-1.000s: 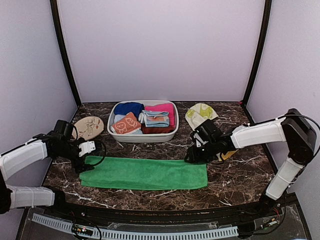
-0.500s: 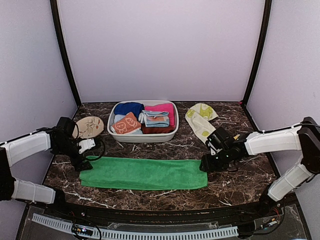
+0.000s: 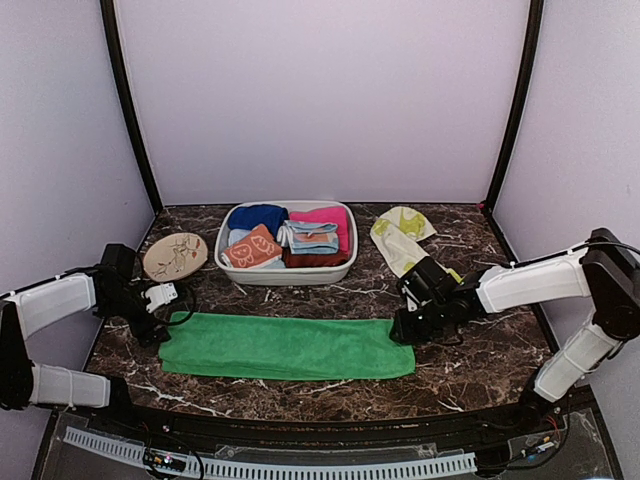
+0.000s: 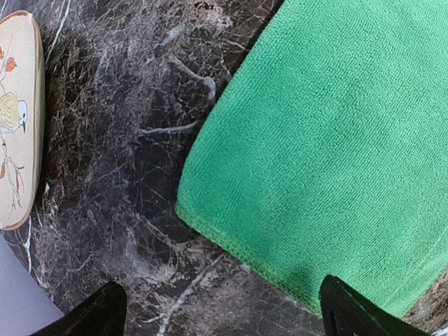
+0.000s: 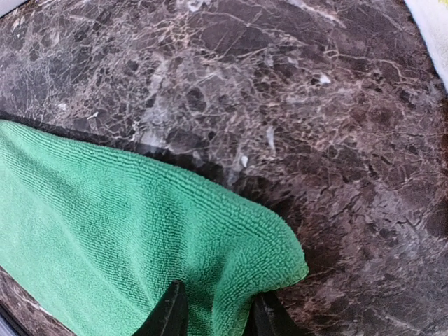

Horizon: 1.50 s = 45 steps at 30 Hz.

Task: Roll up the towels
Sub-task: Pick up the towel from the center of the board, then fold the towel at the center of the board.

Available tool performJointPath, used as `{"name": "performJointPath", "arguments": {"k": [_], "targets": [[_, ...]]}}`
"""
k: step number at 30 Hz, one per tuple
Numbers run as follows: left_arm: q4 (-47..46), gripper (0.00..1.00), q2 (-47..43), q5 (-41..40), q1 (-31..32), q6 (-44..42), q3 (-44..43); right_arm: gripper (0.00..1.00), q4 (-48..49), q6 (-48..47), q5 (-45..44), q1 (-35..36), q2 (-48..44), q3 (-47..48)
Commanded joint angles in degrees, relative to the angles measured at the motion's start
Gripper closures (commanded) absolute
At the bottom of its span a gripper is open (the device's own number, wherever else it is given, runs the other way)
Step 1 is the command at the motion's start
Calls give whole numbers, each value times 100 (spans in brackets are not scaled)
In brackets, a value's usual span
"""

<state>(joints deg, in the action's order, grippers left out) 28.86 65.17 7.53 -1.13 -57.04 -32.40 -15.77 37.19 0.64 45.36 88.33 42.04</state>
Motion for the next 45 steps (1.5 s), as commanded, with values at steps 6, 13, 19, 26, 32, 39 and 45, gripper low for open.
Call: {"name": "performJointPath", "arguments": {"k": [6, 13, 19, 26, 32, 39, 45], "targets": [[-238, 1, -172, -74, -32, -1, 86, 100, -518, 64, -267, 89, 144, 172], [-34, 1, -389, 61, -32, 16, -40, 100, -1737, -354, -762, -580, -617, 594], [111, 1, -490, 256, -37, -8, 4, 100, -2942, -667, -1400, -1179, -1248, 802], [319, 1, -619, 320, -37, -30, -14, 100, -3561, -881, -1477, -1389, -1368, 1450], [325, 1, -690, 227, -41, -62, -7, 100, -3526, -865, -427, -635, -759, 2791], [262, 1, -714, 261, -46, -29, 13, 100, -2932, -453, 580, 565, 627, 3798], [241, 1, -715, 196, -46, -92, -8, 100, -2722, -394, 919, 1084, 2004, 5017]]}}
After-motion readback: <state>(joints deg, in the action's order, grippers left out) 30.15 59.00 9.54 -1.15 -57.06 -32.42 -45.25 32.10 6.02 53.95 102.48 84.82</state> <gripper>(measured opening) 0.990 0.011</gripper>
